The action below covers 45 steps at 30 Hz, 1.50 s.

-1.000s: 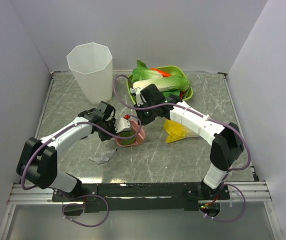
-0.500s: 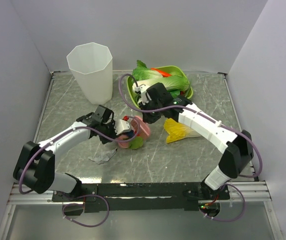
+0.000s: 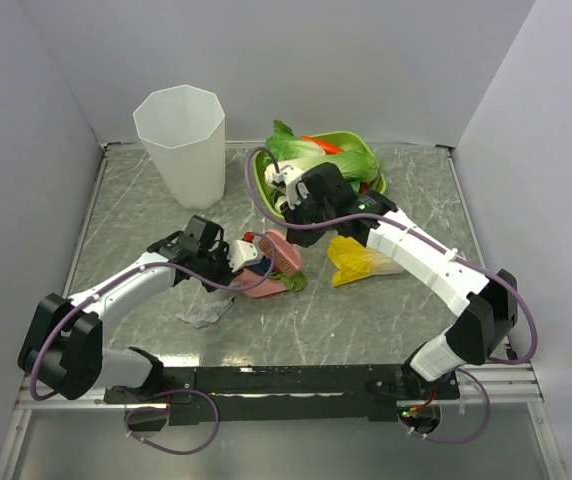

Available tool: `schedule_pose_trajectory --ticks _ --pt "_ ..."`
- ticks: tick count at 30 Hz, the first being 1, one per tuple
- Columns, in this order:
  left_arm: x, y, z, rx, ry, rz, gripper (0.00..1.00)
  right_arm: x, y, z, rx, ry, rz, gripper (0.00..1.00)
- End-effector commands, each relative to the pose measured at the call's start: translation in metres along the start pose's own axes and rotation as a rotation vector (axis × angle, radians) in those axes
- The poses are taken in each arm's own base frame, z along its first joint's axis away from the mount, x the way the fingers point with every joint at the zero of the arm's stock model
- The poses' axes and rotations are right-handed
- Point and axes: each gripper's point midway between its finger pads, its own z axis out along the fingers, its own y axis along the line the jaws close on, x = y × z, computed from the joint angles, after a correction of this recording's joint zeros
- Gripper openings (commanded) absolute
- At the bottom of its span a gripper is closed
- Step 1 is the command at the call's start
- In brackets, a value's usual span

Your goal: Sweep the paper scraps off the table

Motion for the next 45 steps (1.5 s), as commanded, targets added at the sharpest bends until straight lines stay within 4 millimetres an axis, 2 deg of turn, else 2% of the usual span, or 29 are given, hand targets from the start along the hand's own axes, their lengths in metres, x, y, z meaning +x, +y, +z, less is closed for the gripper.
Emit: schedule_pose_trajectory --ticks 1,4,5,7,8,12,15,17,19,20,23,30,38,41,45 --pt "-0.017 0.002 -0.002 -0.006 -0.073 0.006 0.01 -0.020 0.023 -0.038 -0.115 -0.107 -0.024 0.00" --pt "-0.016 0.002 -0.001 -0.007 -0.067 0.004 0.01 -0.015 0.015 -0.040 -0.166 -0.076 0.068 0.00" --pt "-0.015 0.002 -0.001 -0.008 -0.065 0.002 0.01 -0.014 -0.001 -0.042 -0.150 -0.077 0.120 0.00" --pt "-0.016 0.002 -0.001 -0.009 -0.067 -0.003 0.01 -0.010 -0.003 -0.045 -0.189 -0.062 0.181 0.00" --pt "-0.017 0.002 -0.001 -0.010 -0.074 0.000 0.01 -0.012 -0.015 -0.049 -0.180 -0.074 0.225 0.00" --pt "-0.013 0.000 0.000 -0.006 -0.063 -0.003 0.01 -0.030 -0.019 -0.066 -0.249 -0.159 0.291 0.00" --pt "-0.010 -0.001 0.000 0.001 -0.051 0.002 0.01 -0.039 -0.028 -0.071 -0.193 -0.196 0.252 0.00" --pt "-0.007 -0.003 -0.001 0.010 -0.029 0.001 0.01 -0.038 -0.049 -0.068 -0.067 -0.201 0.251 0.00" --pt "-0.007 -0.001 -0.003 0.013 -0.013 0.016 0.01 -0.031 -0.059 -0.063 -0.005 -0.177 0.253 0.00" --pt "-0.005 0.000 -0.004 0.014 0.000 0.026 0.01 -0.025 -0.072 -0.061 0.066 -0.162 0.264 0.00" --pt "0.004 -0.002 -0.007 0.037 0.058 0.051 0.01 -0.009 -0.085 -0.053 0.161 -0.112 0.282 0.00" --pt "0.018 -0.005 -0.012 0.064 0.142 0.075 0.01 0.020 -0.076 -0.027 0.230 0.003 0.260 0.00" --pt "0.016 -0.004 -0.010 0.074 0.153 0.084 0.01 0.055 -0.062 0.005 0.223 0.151 0.311 0.00" --pt "0.013 -0.004 -0.008 0.079 0.149 0.098 0.01 0.055 -0.055 0.015 0.191 0.156 0.311 0.00" --pt "0.010 -0.008 -0.005 0.101 0.148 0.098 0.01 0.039 -0.043 0.027 0.141 0.122 0.315 0.00"
